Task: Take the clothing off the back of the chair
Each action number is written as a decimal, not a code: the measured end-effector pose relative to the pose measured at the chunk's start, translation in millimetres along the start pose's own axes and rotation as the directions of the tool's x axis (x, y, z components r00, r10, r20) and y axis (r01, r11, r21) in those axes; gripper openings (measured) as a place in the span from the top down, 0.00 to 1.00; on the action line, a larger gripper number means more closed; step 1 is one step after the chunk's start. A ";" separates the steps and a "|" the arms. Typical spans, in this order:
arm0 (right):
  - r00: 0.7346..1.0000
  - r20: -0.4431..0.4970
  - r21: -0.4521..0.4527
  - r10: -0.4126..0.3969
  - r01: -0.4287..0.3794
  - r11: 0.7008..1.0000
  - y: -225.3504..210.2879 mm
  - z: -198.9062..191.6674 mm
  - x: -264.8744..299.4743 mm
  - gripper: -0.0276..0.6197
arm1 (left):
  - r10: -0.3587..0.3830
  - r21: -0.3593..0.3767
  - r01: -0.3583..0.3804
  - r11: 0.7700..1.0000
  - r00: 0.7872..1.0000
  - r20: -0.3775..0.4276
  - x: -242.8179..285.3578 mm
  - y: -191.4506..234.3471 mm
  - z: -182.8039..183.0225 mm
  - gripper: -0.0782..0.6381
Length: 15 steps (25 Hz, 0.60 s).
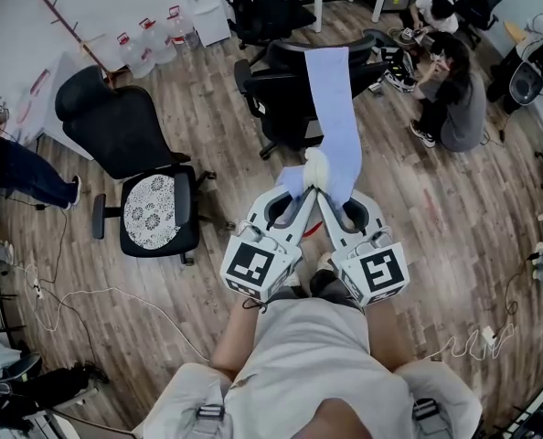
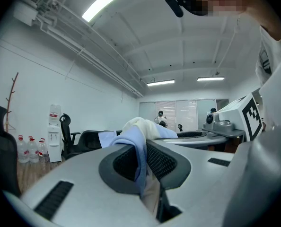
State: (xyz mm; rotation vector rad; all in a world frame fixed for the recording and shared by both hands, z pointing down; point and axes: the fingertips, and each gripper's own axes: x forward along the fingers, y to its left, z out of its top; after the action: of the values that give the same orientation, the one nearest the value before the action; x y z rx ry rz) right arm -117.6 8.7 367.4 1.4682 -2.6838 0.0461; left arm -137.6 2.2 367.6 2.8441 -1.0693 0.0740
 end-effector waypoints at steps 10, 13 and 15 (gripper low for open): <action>1.000 0.002 -0.001 -0.010 0.010 1.000 12.9 4.1 -5.4 0.86 | -0.015 0.008 0.015 1.000 1.000 0.007 -14.0 -2.8 4.2 0.82; 1.000 0.009 0.002 -0.004 0.004 1.000 15.9 6.5 -6.7 0.86 | -0.021 0.012 0.021 1.000 1.000 0.011 -17.0 -4.0 5.9 0.82; 1.000 0.013 0.008 -0.004 0.004 1.000 16.9 7.9 -8.2 0.86 | -0.023 0.016 0.023 1.000 1.000 0.014 -18.4 -5.4 7.6 0.82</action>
State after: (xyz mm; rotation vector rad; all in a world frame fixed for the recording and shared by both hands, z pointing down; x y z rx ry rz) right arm -127.8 24.2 359.0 1.4809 -2.6942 0.0464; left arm -147.8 17.4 358.1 2.8745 -1.0424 0.0613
